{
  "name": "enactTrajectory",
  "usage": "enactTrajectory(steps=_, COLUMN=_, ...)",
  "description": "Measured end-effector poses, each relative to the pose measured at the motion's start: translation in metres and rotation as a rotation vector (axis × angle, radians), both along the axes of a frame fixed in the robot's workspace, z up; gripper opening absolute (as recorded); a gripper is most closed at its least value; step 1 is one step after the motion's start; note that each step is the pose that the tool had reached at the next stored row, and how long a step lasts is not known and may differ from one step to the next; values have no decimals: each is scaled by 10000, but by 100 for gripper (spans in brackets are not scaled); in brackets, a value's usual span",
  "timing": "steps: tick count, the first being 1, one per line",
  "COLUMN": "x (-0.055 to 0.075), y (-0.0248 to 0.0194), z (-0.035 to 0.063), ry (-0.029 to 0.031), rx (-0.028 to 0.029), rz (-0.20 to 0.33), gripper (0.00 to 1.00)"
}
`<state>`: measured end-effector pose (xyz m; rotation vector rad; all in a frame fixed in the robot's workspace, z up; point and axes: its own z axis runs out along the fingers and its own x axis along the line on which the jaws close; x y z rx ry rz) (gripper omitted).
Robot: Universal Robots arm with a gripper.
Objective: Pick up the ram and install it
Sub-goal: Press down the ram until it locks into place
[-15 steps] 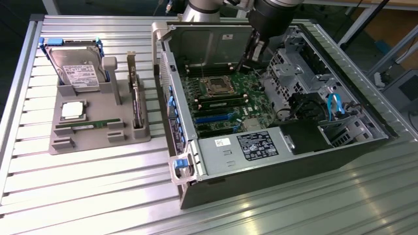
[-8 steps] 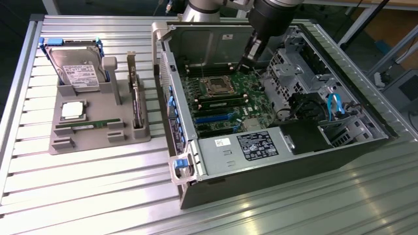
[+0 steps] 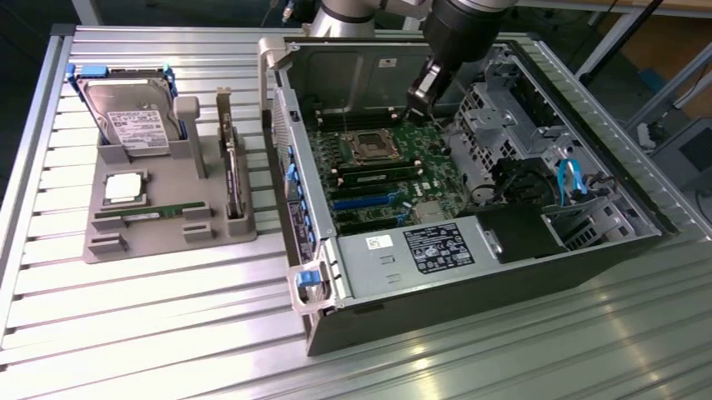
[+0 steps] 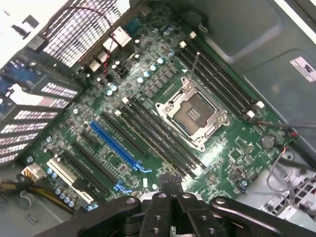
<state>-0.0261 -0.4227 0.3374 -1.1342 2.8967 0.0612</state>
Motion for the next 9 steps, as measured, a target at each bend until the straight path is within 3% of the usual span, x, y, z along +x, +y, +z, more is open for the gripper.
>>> enactTrajectory(steps=3, x=0, y=0, z=-1, ry=0, rx=0, rz=-479, gripper=10)
enactTrajectory(steps=6, x=0, y=0, z=-3, ry=0, rx=0, rz=-1429, gripper=10)
enactTrajectory(steps=9, x=0, y=0, z=-4, ry=-1, rx=1, rz=-1871, gripper=10)
